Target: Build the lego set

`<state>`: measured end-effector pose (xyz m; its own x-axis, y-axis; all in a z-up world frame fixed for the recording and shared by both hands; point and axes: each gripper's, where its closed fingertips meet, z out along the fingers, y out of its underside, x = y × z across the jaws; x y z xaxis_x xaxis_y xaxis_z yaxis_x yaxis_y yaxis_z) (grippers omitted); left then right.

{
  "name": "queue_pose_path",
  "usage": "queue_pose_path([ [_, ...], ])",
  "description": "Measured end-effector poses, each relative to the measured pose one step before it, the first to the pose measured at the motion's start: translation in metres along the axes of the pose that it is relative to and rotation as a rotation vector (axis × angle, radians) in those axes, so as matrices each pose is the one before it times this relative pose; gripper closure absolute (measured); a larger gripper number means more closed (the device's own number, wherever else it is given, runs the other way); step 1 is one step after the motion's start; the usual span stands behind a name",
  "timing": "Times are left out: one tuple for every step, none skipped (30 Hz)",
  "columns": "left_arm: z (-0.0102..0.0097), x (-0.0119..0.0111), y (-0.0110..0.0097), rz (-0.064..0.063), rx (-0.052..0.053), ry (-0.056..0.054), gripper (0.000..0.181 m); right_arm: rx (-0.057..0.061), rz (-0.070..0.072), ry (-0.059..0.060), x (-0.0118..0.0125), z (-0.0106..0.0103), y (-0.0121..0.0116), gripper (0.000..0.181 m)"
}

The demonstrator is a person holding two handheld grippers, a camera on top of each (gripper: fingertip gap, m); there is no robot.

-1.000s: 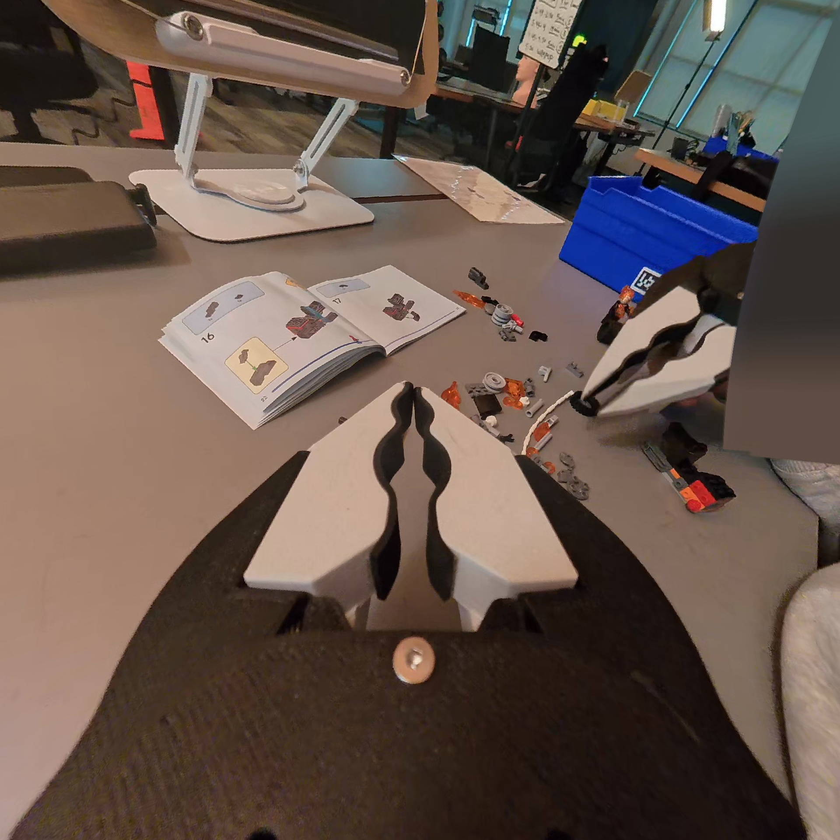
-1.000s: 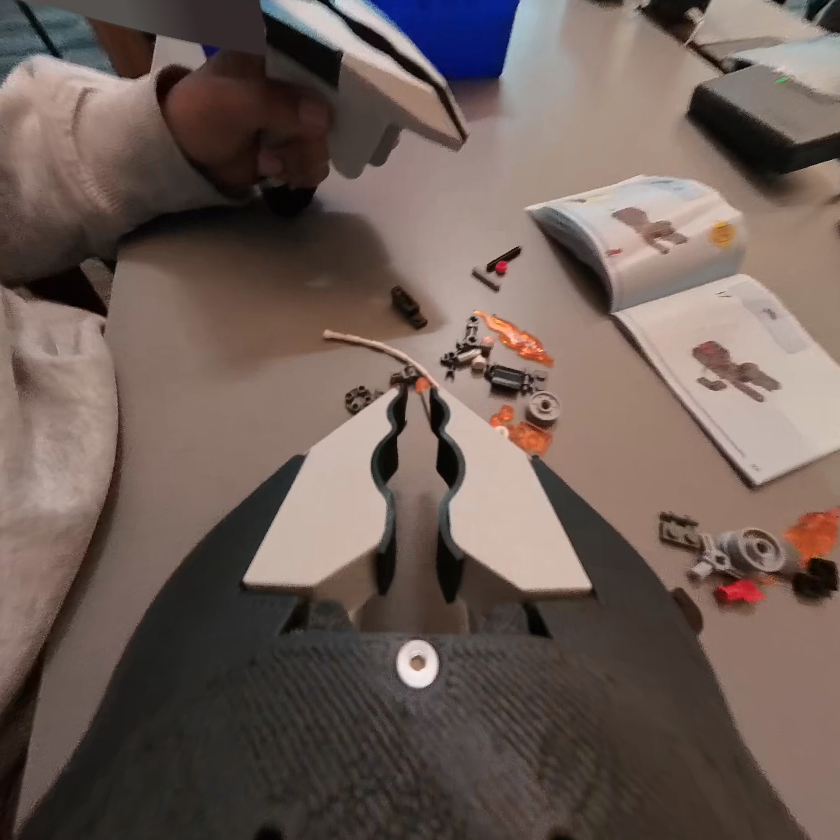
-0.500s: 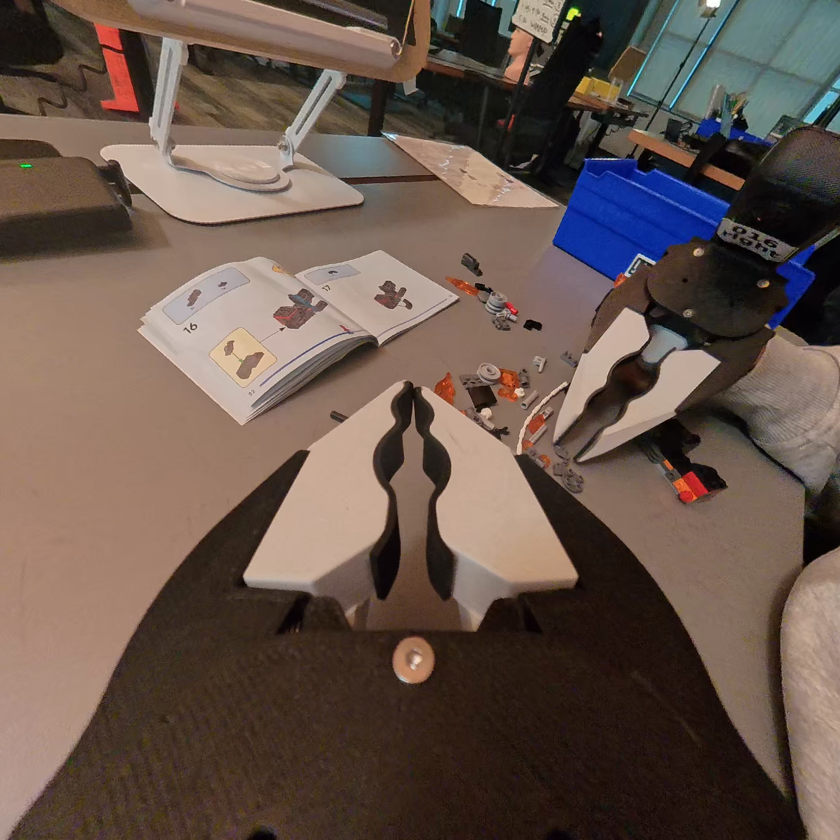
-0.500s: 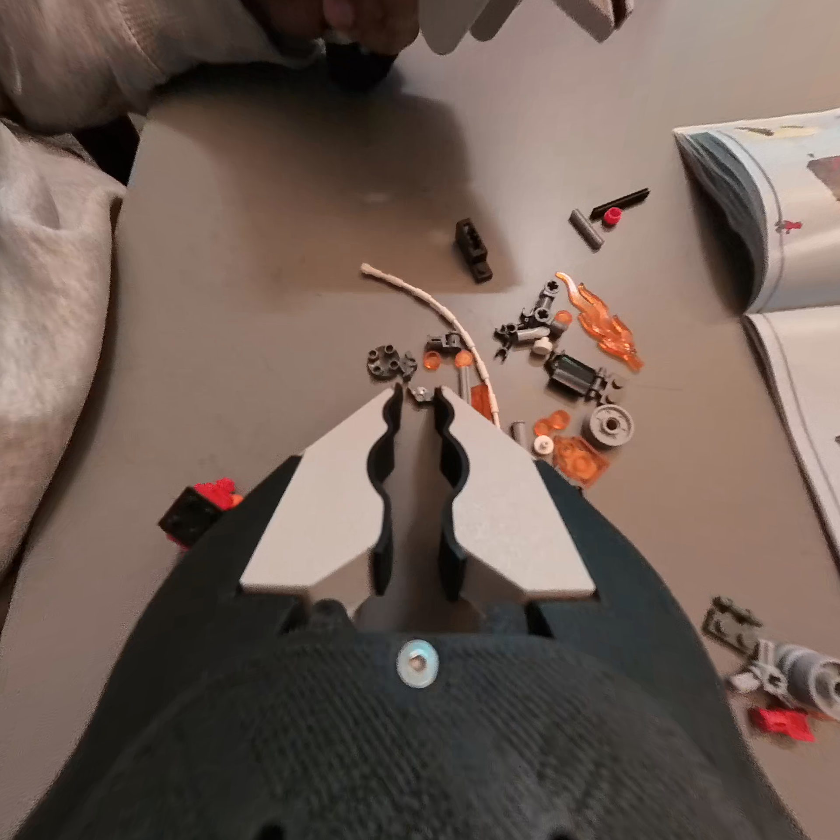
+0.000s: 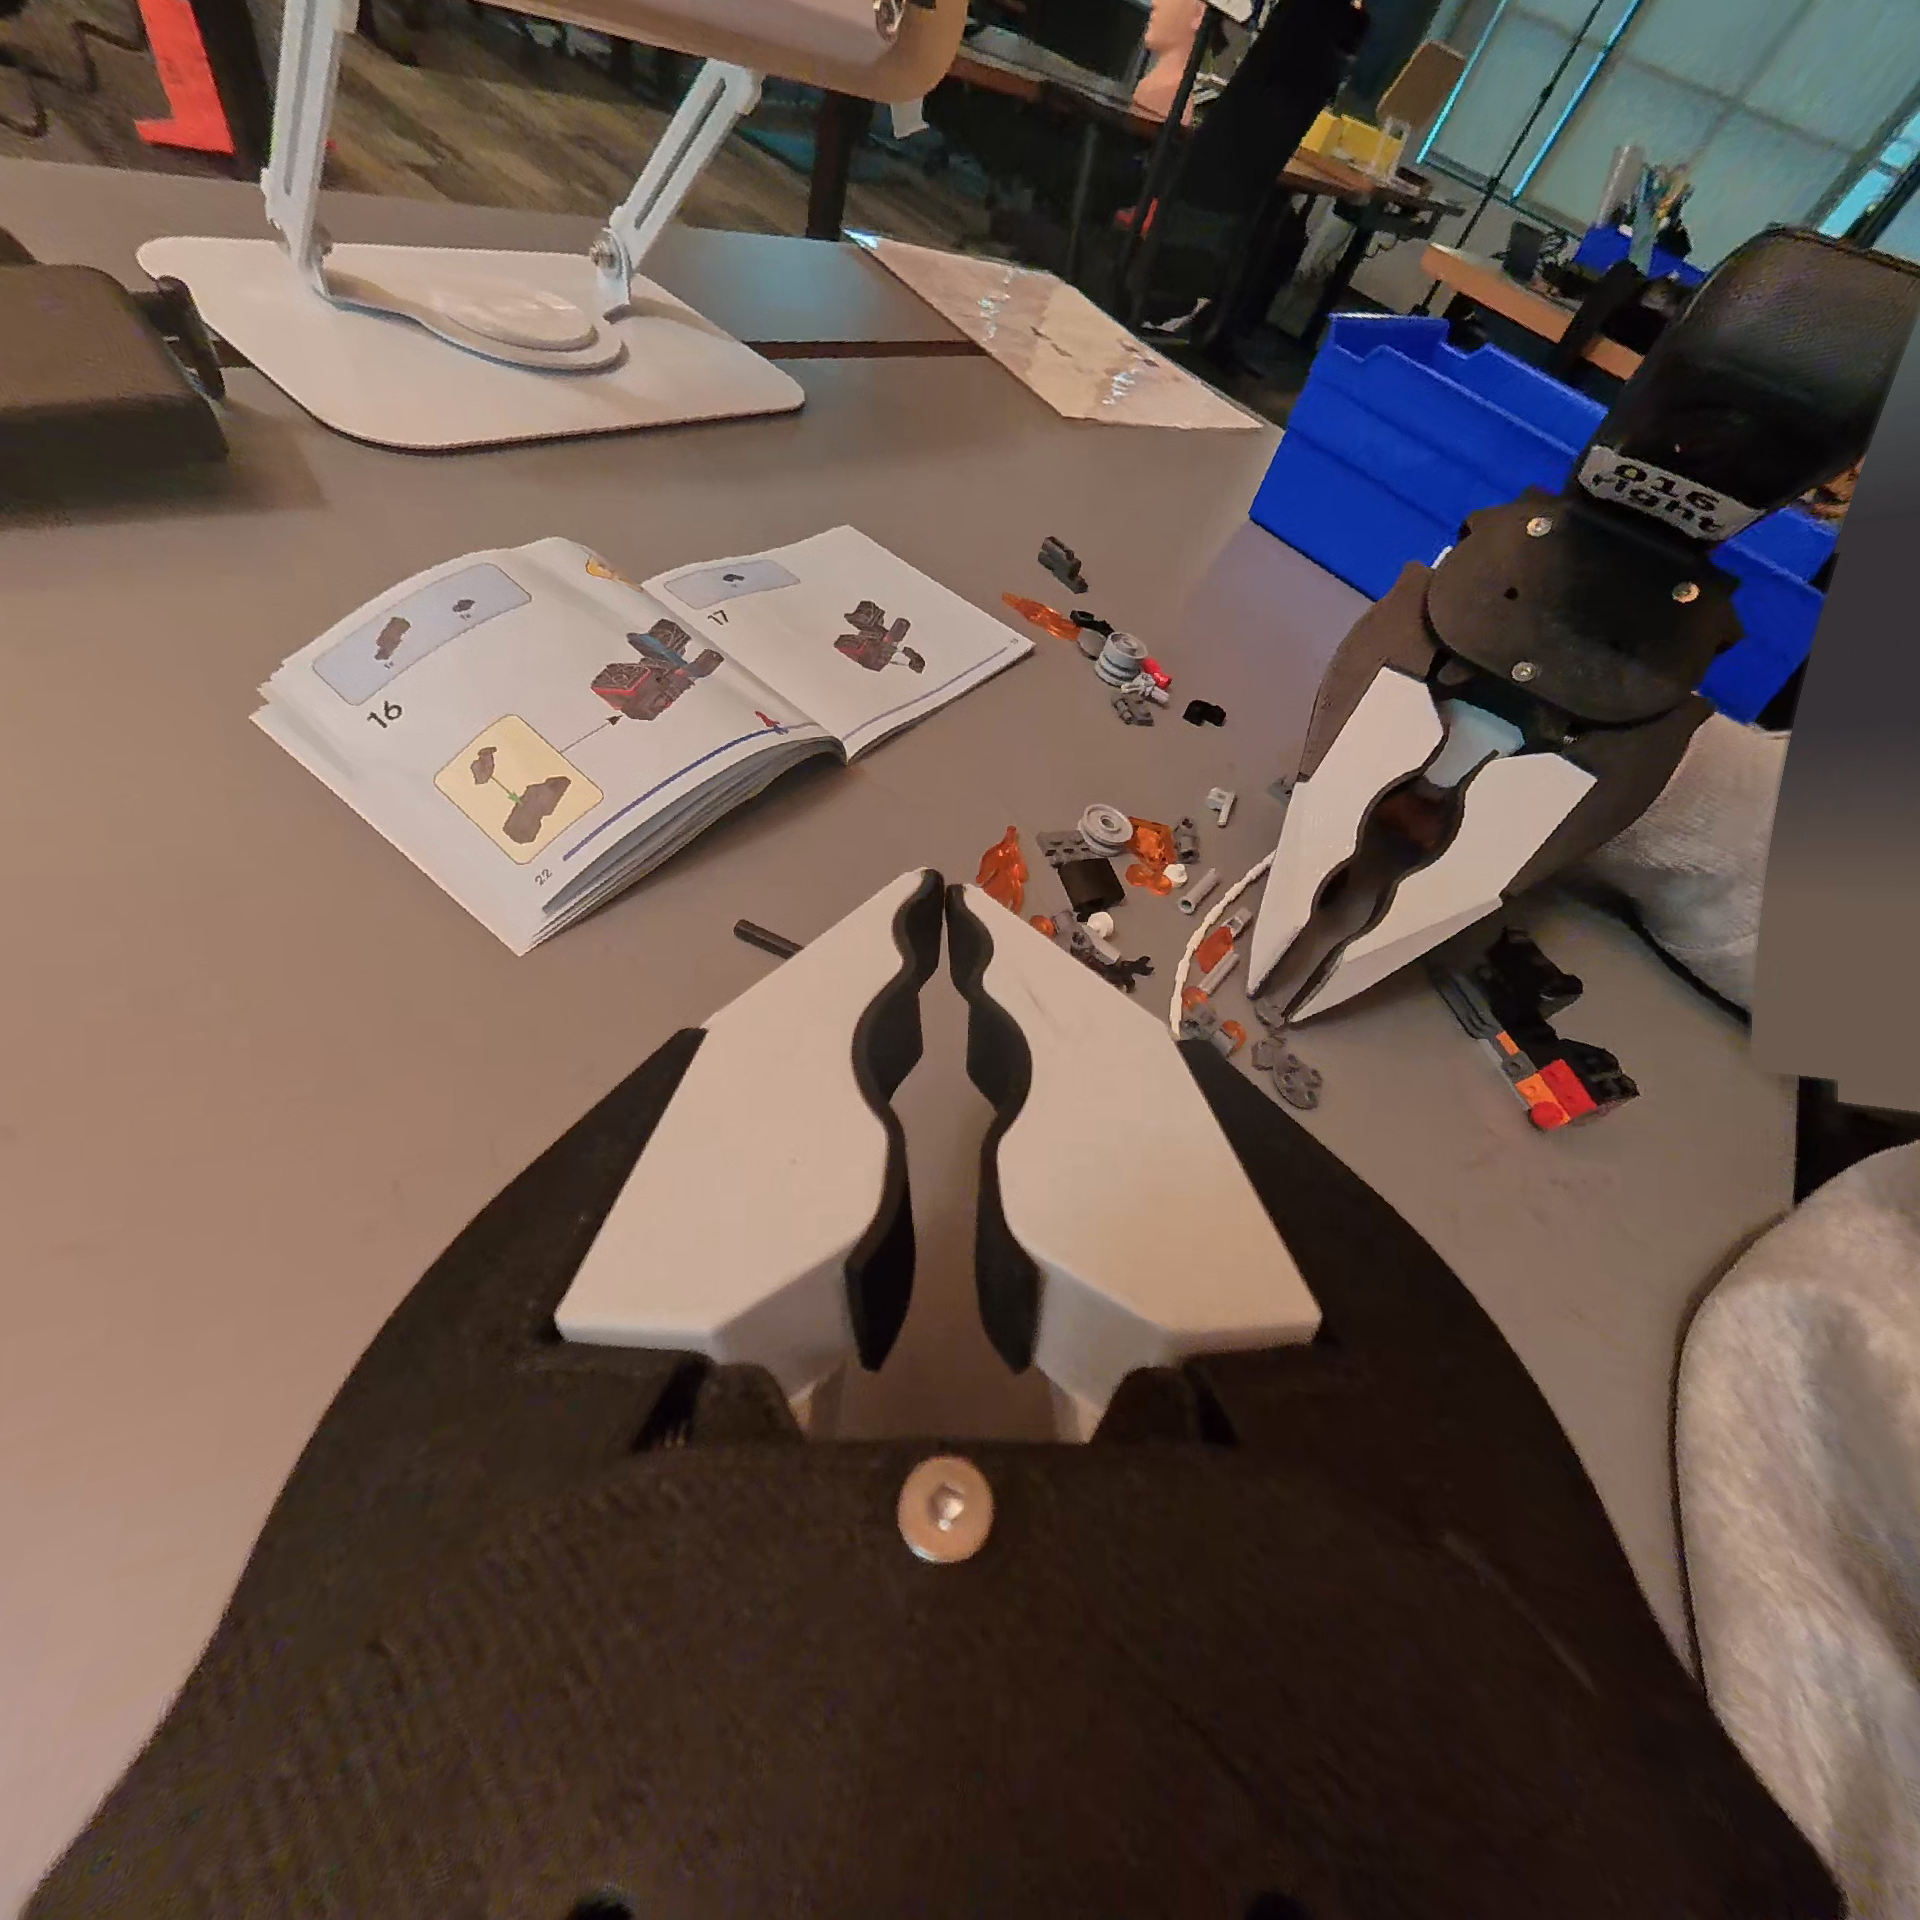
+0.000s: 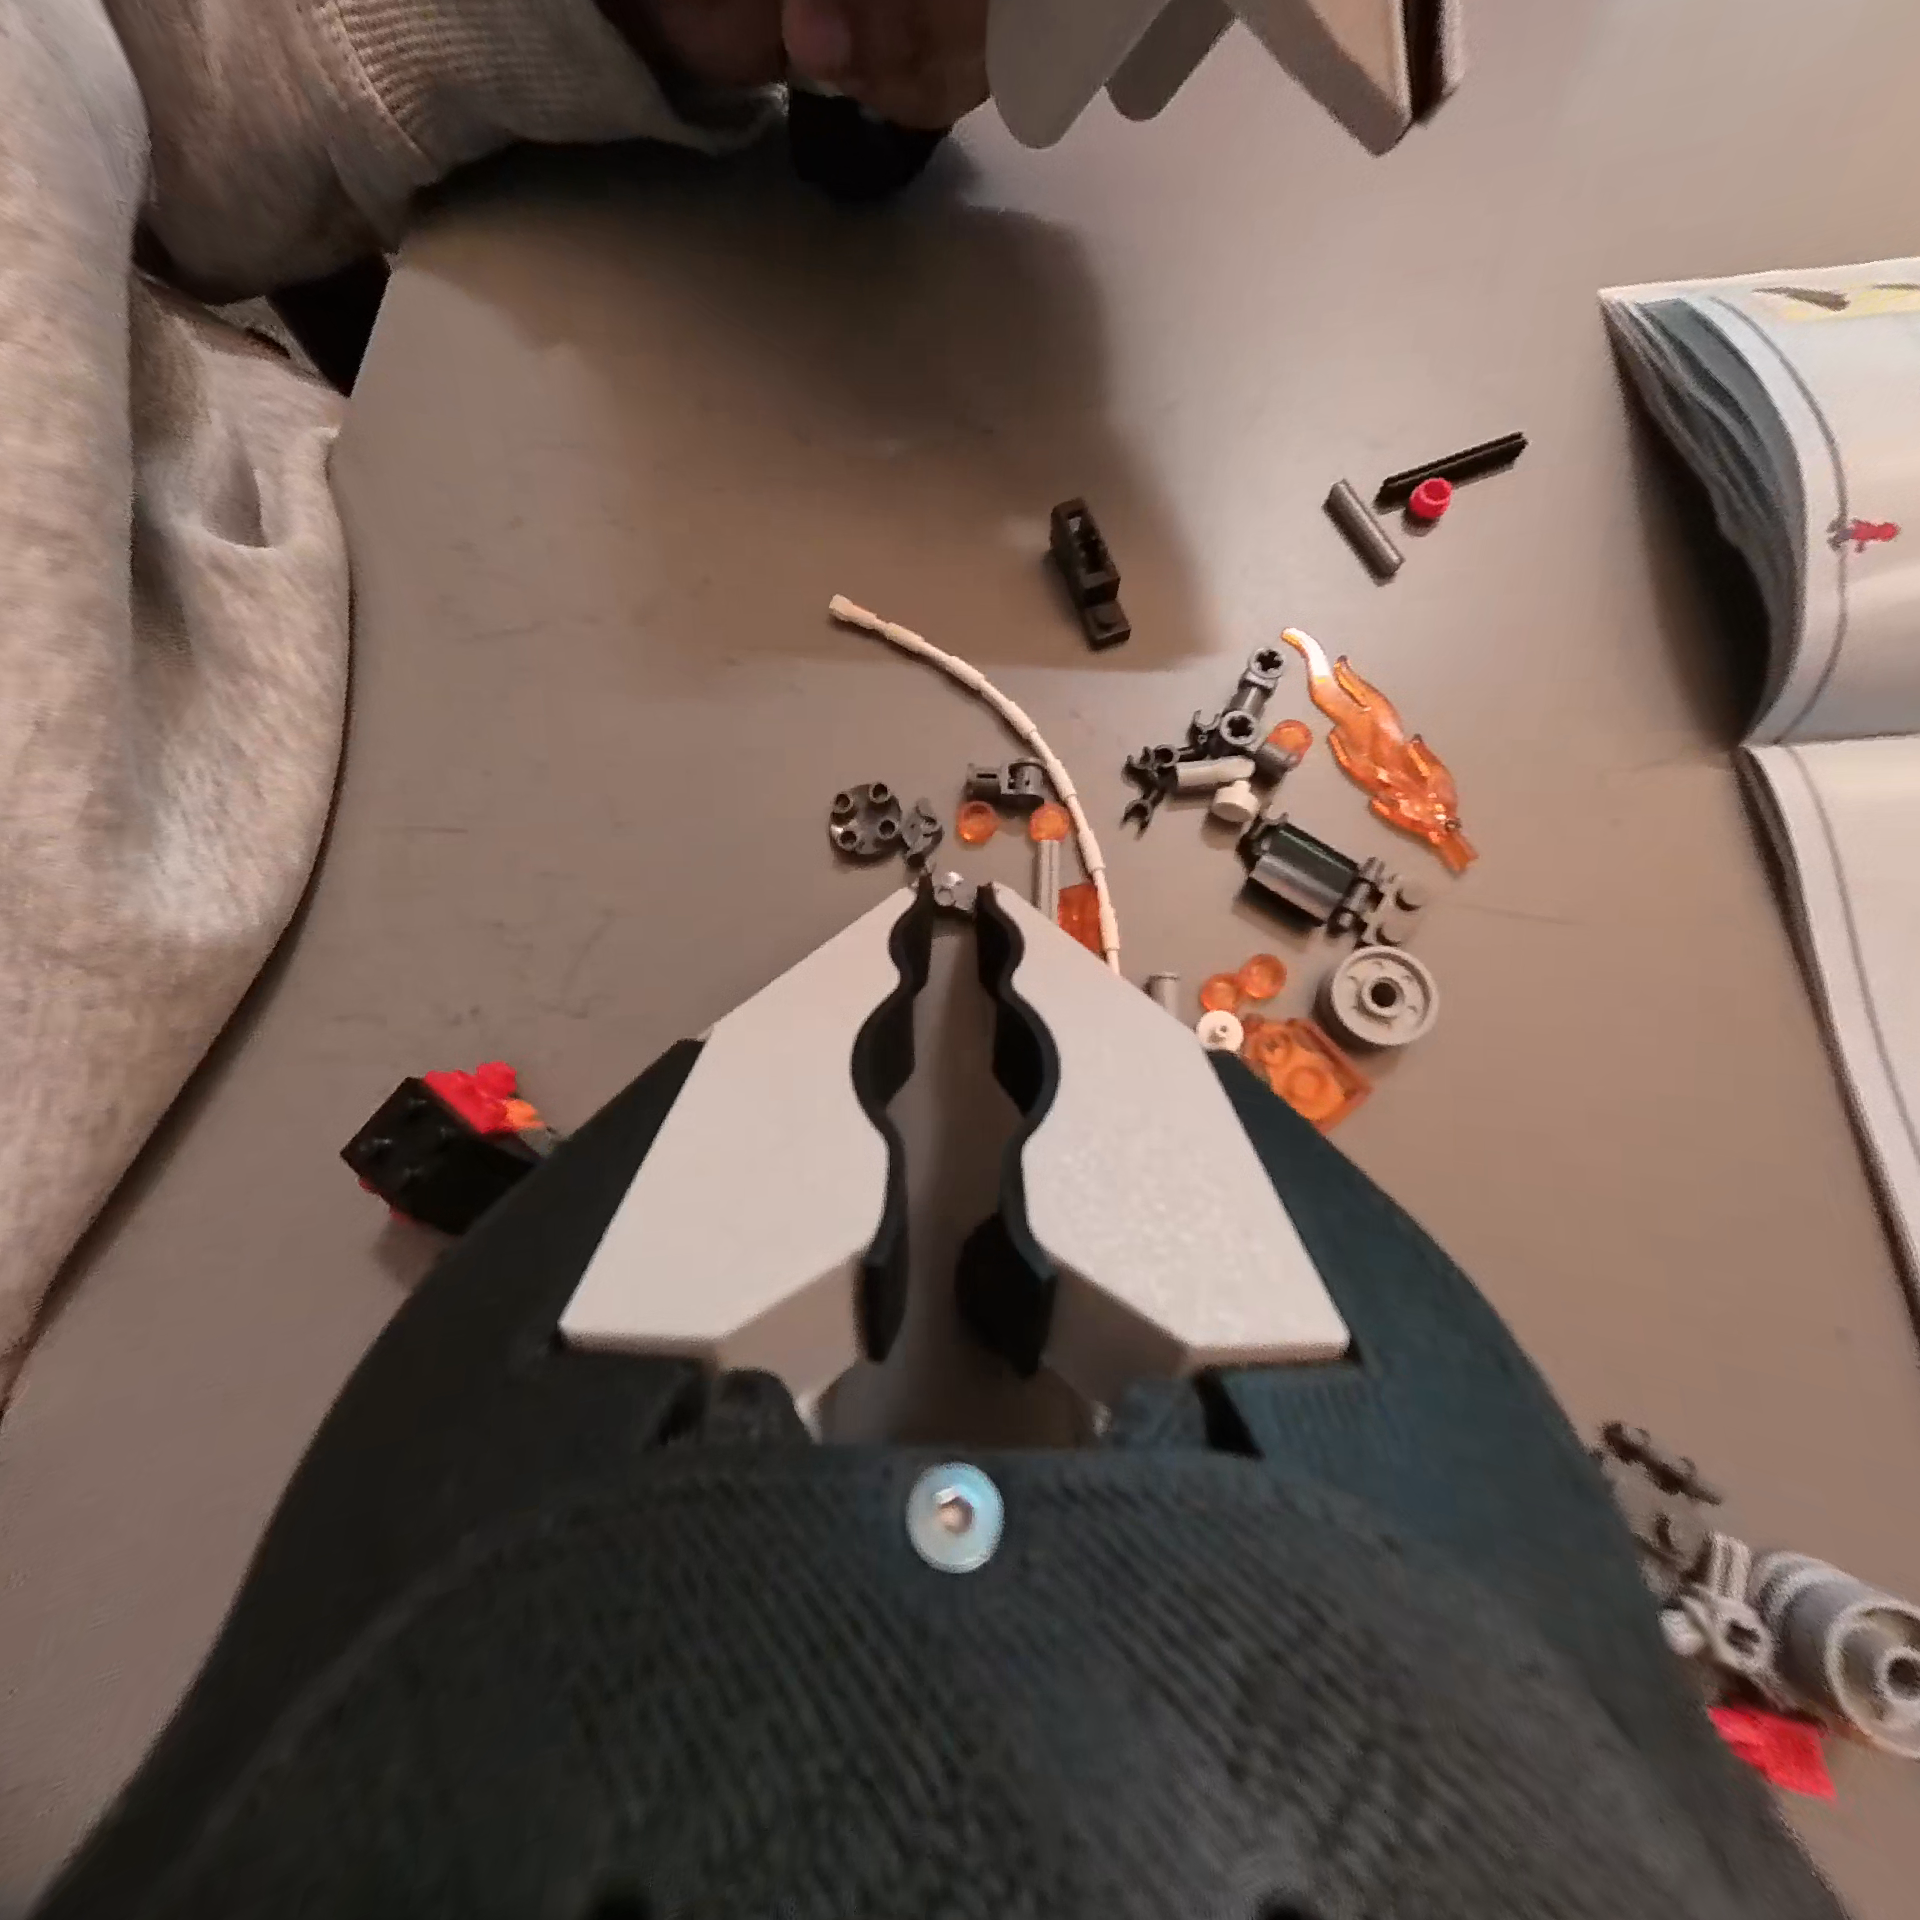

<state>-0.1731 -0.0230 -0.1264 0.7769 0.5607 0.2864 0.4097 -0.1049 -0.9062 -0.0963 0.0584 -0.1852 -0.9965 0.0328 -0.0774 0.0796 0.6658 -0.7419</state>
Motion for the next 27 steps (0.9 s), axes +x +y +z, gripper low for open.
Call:
queue_pose_path([
  [0.00009,0.00057,0.00022,-0.0008,-0.0008,0.0025,0.181,0.0151,0.005,0.0053,0.00027,-0.00067,-0.00057,0.174],
  [0.00021,0.00067,0.00044,-0.0012,-0.0027,0.0045,0.181,0.0144,0.0069,0.0038,0.00026,-0.00068,-0.00044,0.174],
  [0.0003,0.00041,0.00037,-0.0024,-0.0027,0.0032,0.181,0.0034,0.0063,0.0021,0.00023,-0.00063,0.00048,0.174],
  [0.00033,0.00087,0.00037,-0.0016,-0.0022,0.0054,0.181,-0.0027,0.0032,0.0033,0.00046,0.0,0.00058,0.174],
  [0.00027,0.00073,0.00032,-0.0025,-0.0011,0.0049,0.181,-0.0018,-0.0007,0.0037,0.00036,0.00024,0.00023,0.174],
  [0.00006,0.00044,0.00018,0.0004,-0.0015,0.0025,0.181,-0.0004,-0.0009,0.0025,0.00012,0.00012,0.0001,0.174],
  [0.00002,-0.00013,-0.00004,0.0003,0.0003,-0.0008,0.181,0.0003,0.0013,0.0004,0.00017,0.00002,-0.00006,0.174],
  [-0.0001,0.00016,-0.00015,0.0002,0.0008,0.0008,0.181,0.0008,0.0044,-0.0005,0.00012,-0.00002,-0.0001,0.174],
  [-0.00007,-0.0001,0.00002,-0.0009,0.0003,0.0003,0.181,0.0009,0.0051,-0.0005,0.00028,-0.00009,-0.00008,0.174],
  [0.00004,0.00008,0.00002,-0.0015,0.0,0.0016,0.181,0.0007,0.0039,-0.0002,0.0002,-0.00003,-0.00009,0.174],
  [0.00001,-0.0001,0.00002,-0.0021,-0.0005,0.0015,0.181,0.0003,0.0024,0.0001,0.00016,-0.00006,-0.00001,0.174],
  [0.0001,-0.00004,0.00015,-0.0022,-0.0009,0.0016,0.181,0.0002,0.0017,0.0,0.00008,0.00001,-0.00005,0.174],
  [0.00015,0.00006,0.00019,-0.0026,-0.0013,0.0018,0.181,0.0004,0.0019,-0.0007,0.00018,0.00001,0.00004,0.174],
  [0.00025,0.00027,0.00035,-0.0031,-0.0022,0.0034,0.181,0.0007,0.0031,-0.002,0.00001,-0.00003,-0.00009,0.174],
  [0.00039,0.00051,0.00042,-0.0041,-0.0032,0.0045,0.181,0.0008,0.0048,-0.0037,0.00005,-0.0001,-0.0001,0.174],
  [0.00053,0.00066,0.00074,-0.0037,-0.0044,0.0055,0.181,0.0011,0.0065,-0.0055,0.00009,-0.0001,-0.00019,0.174],
  [0.0004,0.00029,0.00053,-0.0028,-0.0041,0.0033,0.181,0.0013,0.0076,-0.0067,-0.00006,-0.00017,-0.00018,0.174],
  [0.0002,0.00019,0.00035,-0.0013,-0.0024,0.0021,0.181,0.0013,0.0079,-0.007,0.00008,-0.00012,-0.00015,0.175],
  [0.00009,-0.00003,0.00002,-0.0004,-0.0005,-0.0002,0.181,0.0012,0.0075,-0.0067,-0.00006,-0.00019,-0.00019,0.175],
  [0.00004,-0.00006,-0.00004,-0.0003,0.0,-0.0001,0.181,0.001,0.0069,-0.0062,-0.00004,-0.00007,-0.00015,0.175],
  [-0.00002,-0.00007,0.00008,-0.0007,-0.0002,0.0003,0.181,0.0009,0.006,-0.0054,0.00004,-0.00008,-0.00013,0.175],
  [0.00001,-0.00009,0.00006,-0.0013,-0.0004,0.0004,0.181,0.0008,0.005,-0.0043,0.00005,-0.00015,-0.00016,0.175],
  [0.00003,-0.00009,0.00002,-0.0015,-0.0001,0.0004,0.181,0.0007,0.0039,-0.0032,0.0,-0.00008,-0.00002,0.174],
  [0.00006,-0.00021,0.0,-0.0014,-0.0003,0.0,0.181,0.0005,0.0032,-0.0024,0.00003,-0.00007,-0.00012,0.174],
  [0.00014,-0.00004,0.00011,-0.001,-0.0009,0.0002,0.18,0.0004,0.0028,-0.0022,0.00011,-0.00002,-0.00003,0.175],
  [0.0,-0.00003,0.00004,-0.0005,-0.0006,0.0001,0.18,0.0004,0.0027,-0.0023,-0.00001,-0.00008,-0.00008,0.175],
  [0.00001,-0.00004,-0.00001,0.0001,0.0001,-0.0002,0.18,0.0004,0.0029,-0.0025,0.00006,-0.00002,-0.00003,0.175],
])
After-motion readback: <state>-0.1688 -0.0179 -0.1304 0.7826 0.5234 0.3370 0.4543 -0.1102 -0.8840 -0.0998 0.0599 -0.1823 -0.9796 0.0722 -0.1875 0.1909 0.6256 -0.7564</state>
